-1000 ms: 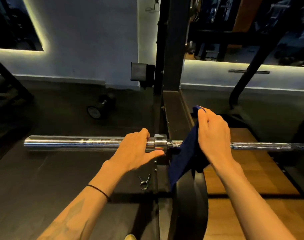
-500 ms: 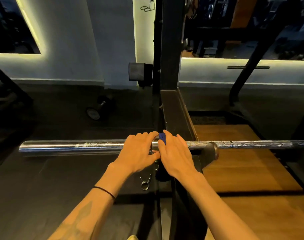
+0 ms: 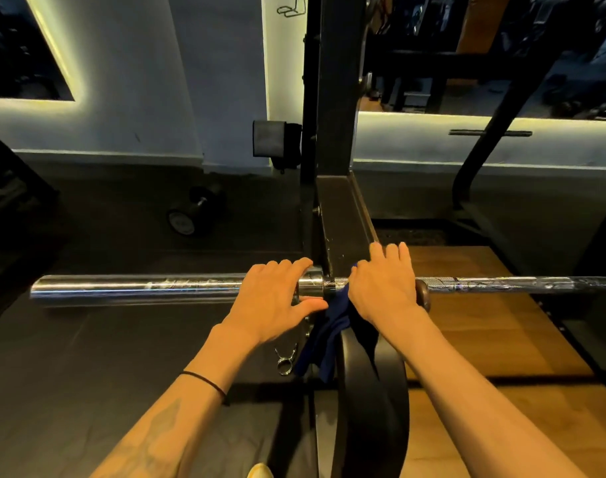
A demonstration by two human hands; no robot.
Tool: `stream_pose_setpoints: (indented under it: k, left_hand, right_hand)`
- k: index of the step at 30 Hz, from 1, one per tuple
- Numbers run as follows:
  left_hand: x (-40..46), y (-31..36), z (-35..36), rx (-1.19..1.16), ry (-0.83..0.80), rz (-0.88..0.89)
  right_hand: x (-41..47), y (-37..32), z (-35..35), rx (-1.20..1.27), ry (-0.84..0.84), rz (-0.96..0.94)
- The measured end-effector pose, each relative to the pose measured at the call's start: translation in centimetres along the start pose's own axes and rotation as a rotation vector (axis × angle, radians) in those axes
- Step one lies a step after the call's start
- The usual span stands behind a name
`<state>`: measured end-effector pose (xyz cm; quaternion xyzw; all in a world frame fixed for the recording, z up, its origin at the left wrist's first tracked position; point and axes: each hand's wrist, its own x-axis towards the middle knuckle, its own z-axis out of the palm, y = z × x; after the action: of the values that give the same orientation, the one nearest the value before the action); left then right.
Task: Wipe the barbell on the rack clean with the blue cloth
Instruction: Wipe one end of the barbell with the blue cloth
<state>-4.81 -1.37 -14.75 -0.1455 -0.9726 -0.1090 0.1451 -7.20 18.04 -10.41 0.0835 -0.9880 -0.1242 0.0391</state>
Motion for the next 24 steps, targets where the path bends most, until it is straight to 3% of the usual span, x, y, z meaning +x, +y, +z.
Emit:
stream_pose_setpoints:
  k: [4, 8, 13, 17, 21, 24]
  left_hand:
    - [-0.2, 0.1, 0.2, 0.002, 0.006, -0.006]
    - [-0.2, 0.1, 0.3, 0.010, 0.023, 0.001]
    - [-0.3, -0.1, 0.6, 0.004, 0.038, 0.002]
    - [-0.4, -0.3, 0.9, 0.008, 0.064, 0.036]
    - [-1.2, 0.2, 1.4, 0.051, 0.119, 0.044]
    - [-1.5, 0.7, 2.0, 0.069, 0.158, 0.021]
  right_hand:
    - [0.2, -1.1, 0.1, 0.074, 0.134, 0.055]
    - [-0.4, -3.2, 1.5, 0.356, 0.227, 0.045]
    - [-3.5, -5.3, 4.4, 0.729, 0.369, -0.098]
    - [-3.9, -3.2, 4.0, 0.579, 0.236, -0.172]
    - [-3.3, -1.2, 4.5, 0.281, 0.143, 0.000]
    - [-3.4, -1.2, 4.8, 0.241, 0.149, -0.026]
